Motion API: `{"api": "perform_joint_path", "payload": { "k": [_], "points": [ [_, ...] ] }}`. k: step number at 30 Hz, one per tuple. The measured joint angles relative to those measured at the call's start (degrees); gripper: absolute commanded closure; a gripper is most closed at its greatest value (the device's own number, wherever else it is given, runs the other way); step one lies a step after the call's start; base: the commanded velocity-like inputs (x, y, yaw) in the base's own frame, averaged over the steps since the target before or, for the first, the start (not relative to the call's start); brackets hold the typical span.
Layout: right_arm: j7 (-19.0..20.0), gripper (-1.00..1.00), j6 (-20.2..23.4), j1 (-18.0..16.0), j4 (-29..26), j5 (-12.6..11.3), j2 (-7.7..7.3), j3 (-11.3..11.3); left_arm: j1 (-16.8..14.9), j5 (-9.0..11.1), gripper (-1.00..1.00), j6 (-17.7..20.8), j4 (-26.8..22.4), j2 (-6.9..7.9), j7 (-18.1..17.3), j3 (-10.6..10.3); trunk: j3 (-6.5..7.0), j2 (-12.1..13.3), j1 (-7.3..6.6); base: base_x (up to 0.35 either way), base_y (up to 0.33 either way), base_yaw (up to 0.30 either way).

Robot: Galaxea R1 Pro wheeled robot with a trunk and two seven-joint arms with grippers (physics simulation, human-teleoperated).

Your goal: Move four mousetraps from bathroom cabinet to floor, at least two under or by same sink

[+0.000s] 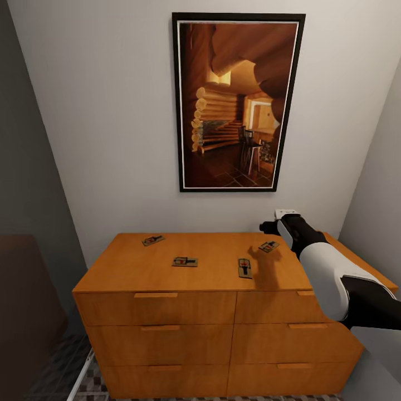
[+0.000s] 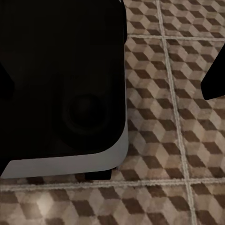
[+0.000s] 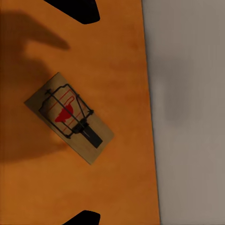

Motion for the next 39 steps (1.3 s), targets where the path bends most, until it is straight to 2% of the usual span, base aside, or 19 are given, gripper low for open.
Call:
{"api": "perform_joint_path", "payload": {
  "k": [9, 39],
  "points": [
    [-0.01, -1.00, 0.02, -0.04, 0.19, 0.00, 0.06, 0.00, 0.00, 0.01, -1.00, 0.01, 0.02, -0.02, -0.04, 0.00, -0.15, 0.00, 0.00, 0.001, 0.000, 0.000],
    [-0.01, -1.00, 0.02, -0.02, 0.19, 0.00, 0.04, 0.00, 0.00, 0.01, -1.00, 0.01, 0.03, -0.04, -0.04, 0.00, -2.82, 0.00, 0.00, 0.000, 0.000, 0.000]
  ]
}}
